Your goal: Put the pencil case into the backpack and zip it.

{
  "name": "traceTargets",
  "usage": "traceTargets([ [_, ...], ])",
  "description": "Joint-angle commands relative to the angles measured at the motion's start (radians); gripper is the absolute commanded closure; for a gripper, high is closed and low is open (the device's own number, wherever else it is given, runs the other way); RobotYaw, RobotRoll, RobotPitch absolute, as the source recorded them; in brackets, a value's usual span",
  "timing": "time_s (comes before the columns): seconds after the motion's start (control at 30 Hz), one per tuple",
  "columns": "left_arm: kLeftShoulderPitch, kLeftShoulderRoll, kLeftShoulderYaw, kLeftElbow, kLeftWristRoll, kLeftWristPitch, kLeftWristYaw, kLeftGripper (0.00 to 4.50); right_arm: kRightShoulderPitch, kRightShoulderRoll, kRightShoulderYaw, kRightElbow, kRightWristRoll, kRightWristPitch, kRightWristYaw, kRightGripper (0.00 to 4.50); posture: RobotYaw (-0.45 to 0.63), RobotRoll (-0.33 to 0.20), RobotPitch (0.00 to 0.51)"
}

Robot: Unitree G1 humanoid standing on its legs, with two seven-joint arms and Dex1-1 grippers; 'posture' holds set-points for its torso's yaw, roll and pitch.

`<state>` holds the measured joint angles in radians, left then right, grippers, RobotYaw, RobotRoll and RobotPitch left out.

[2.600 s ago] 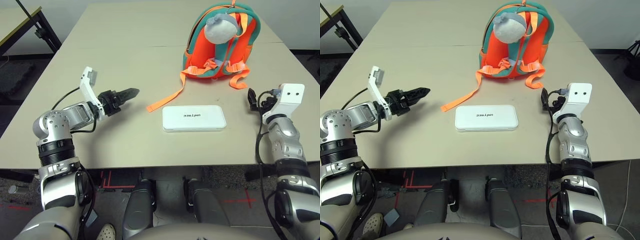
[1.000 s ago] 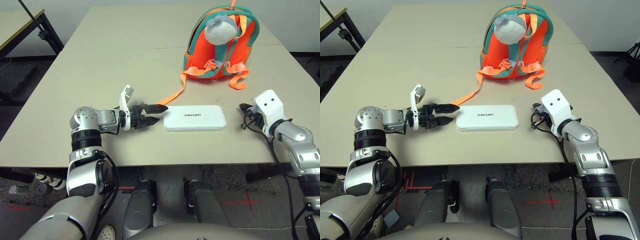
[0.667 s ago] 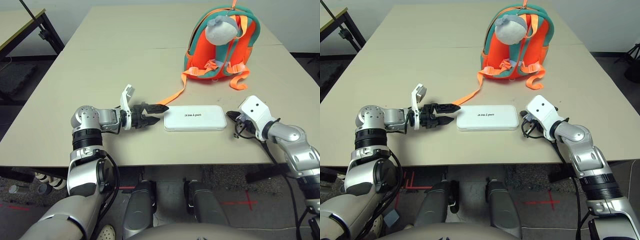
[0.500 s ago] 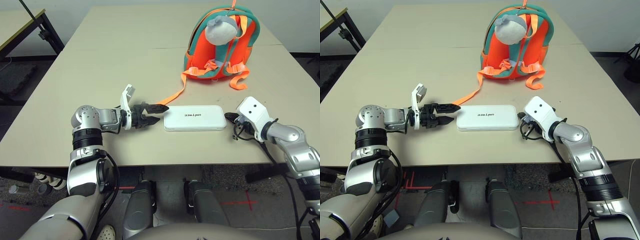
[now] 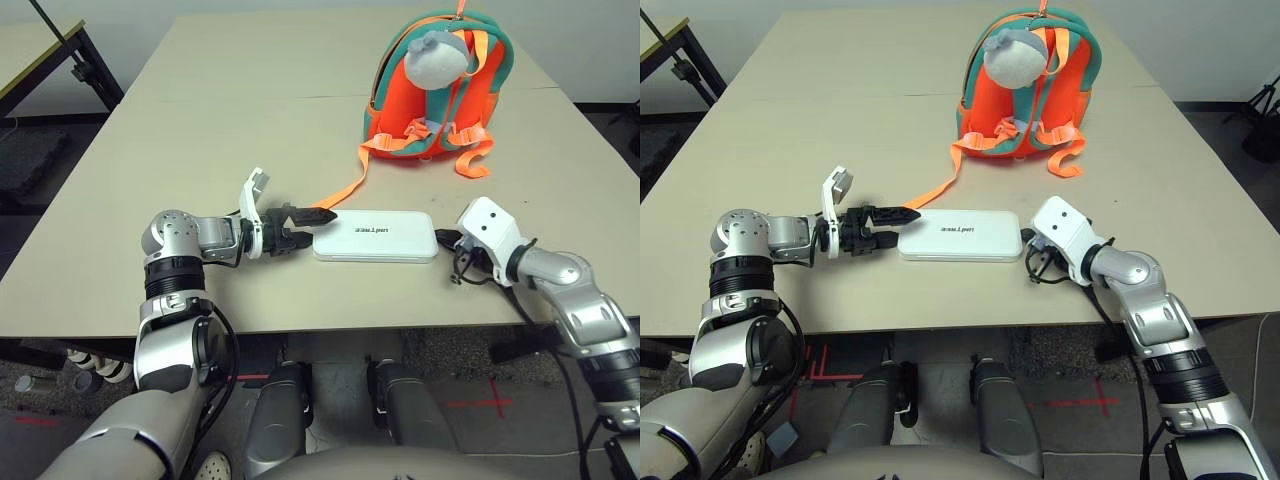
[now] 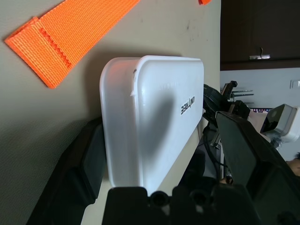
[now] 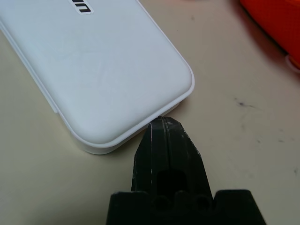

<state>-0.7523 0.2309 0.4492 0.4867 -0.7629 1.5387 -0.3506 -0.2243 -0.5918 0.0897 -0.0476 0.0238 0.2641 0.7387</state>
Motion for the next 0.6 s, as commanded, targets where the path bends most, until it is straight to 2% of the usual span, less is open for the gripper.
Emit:
traceTargets([
  [0.03,0.01,-0.018,-0.038,0.031,0.039,-0.001,0.009,0.0,-0.012,0.014,0.025,-0.03,0.005,-0.022,0.009,4.45,-0.11,0.0,0.148],
  [0.6,0.021,-0.027,-0.071,0.012,0.051,-0.015,-0.034,0.0,-0.06,0.071,0.046,-0.023,-0.003,-0.018,-0.006,4.45,-0.11,0.0,0.148],
])
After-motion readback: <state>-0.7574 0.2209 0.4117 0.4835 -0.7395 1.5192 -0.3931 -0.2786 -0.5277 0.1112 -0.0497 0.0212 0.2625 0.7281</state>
